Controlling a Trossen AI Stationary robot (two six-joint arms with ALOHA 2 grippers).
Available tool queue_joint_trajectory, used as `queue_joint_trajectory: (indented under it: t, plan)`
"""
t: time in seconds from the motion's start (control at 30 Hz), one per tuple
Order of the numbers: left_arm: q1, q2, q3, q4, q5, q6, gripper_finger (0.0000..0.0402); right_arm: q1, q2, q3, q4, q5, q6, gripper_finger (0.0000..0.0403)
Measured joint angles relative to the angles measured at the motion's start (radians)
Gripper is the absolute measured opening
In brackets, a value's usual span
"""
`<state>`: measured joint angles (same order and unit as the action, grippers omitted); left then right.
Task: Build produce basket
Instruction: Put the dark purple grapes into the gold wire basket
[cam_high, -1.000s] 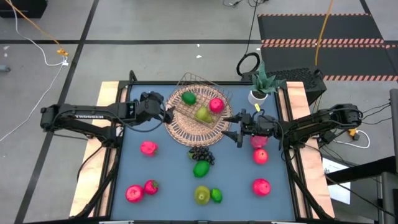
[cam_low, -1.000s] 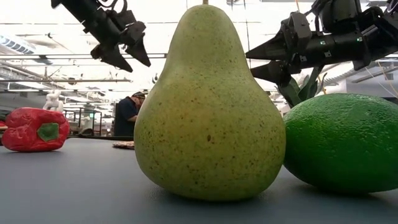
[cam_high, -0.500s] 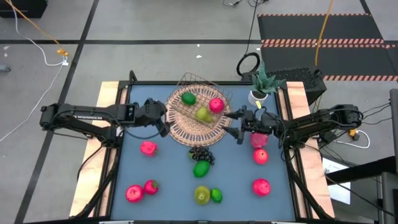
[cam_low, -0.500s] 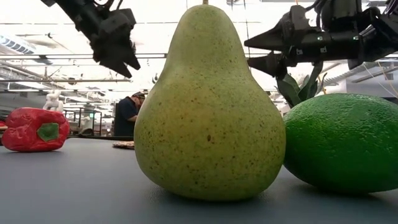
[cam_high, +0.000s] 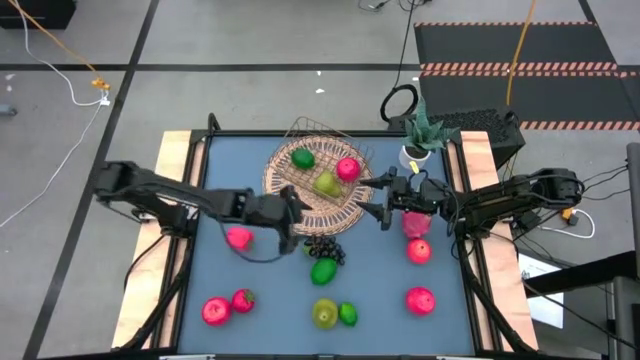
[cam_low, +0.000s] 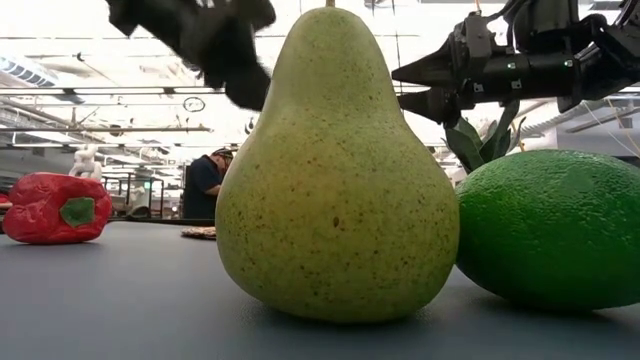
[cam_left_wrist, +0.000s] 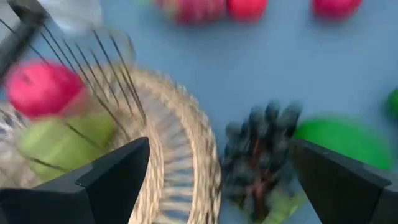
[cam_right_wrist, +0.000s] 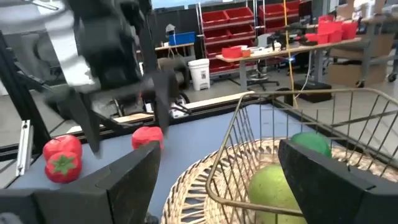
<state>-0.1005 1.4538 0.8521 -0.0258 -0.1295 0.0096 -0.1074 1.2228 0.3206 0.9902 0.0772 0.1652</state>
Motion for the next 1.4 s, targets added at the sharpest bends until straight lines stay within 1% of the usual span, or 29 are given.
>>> queue_joint_trajectory:
  t: [0.07, 0.13, 0.2, 0.27, 0.33, 0.5, 0.6, 0.73, 0.97, 1.1, 1.17, 1.23, 1.33, 1.4]
  plan:
    - [0.002, 0.073, -0.002, 0.028, 0.005, 0.022, 0.0377, 0.000, 0.000, 0.000, -0.011, 0.000, 0.004, 0.0322]
    - [0.004, 0.131, -0.002, 0.036, 0.046, 0.061, 0.0363, 0.000, 0.000, 0.000, -0.034, 0.000, 0.005, 0.0322]
    - [0.002, 0.179, -0.001, 0.061, 0.080, 0.104, 0.0342, 0.000, 0.000, 0.000, -0.062, 0.000, 0.006, 0.0322]
    - [0.002, 0.212, -0.001, 0.057, 0.096, 0.127, 0.0318, 0.000, 0.001, 0.000, -0.068, 0.000, 0.006, 0.0322]
    - [0.006, 0.246, -0.001, 0.085, 0.104, 0.139, 0.0294, 0.000, 0.001, 0.000, -0.068, 0.001, 0.006, 0.0322]
    - [0.012, 0.321, 0.001, 0.154, 0.198, 0.165, 0.0247, 0.000, 0.001, 0.000, -0.068, 0.001, 0.006, 0.0322]
    - [0.006, 0.353, 0.003, 0.177, 0.210, 0.185, 0.0220, 0.000, 0.001, 0.000, -0.075, 0.003, 0.014, 0.0322]
    - [0.007, 0.358, 0.003, 0.170, 0.211, 0.194, 0.0172, 0.000, 0.001, 0.000, -0.081, 0.004, 0.032, 0.0322]
    - [0.027, 0.308, 0.003, 0.134, 0.203, 0.188, 0.0067, 0.000, 0.001, 0.000, -0.083, 0.004, 0.032, 0.0322]
    - [0.041, 0.252, 0.001, 0.083, 0.203, 0.180, 0.0020, 0.000, 0.001, 0.000, -0.075, 0.032, 0.041, 0.0322]
    - [0.046, 0.206, 0.003, 0.064, 0.203, 0.182, 0.0011, -0.001, 0.001, 0.000, -0.076, 0.033, 0.057, 0.0322]
    - [0.048, 0.160, 0.002, 0.042, 0.204, 0.184, 0.0011, -0.001, 0.000, 0.000, -0.076, 0.034, 0.060, 0.0322]
    - [0.048, 0.078, 0.002, 0.035, 0.204, 0.185, 0.0029, -0.001, 0.001, 0.000, -0.076, 0.034, 0.064, 0.0322]
    - [0.048, 0.024, 0.005, 0.074, 0.204, 0.199, 0.0038, -0.001, 0.000, 0.000, -0.074, 0.034, 0.077, 0.0322]
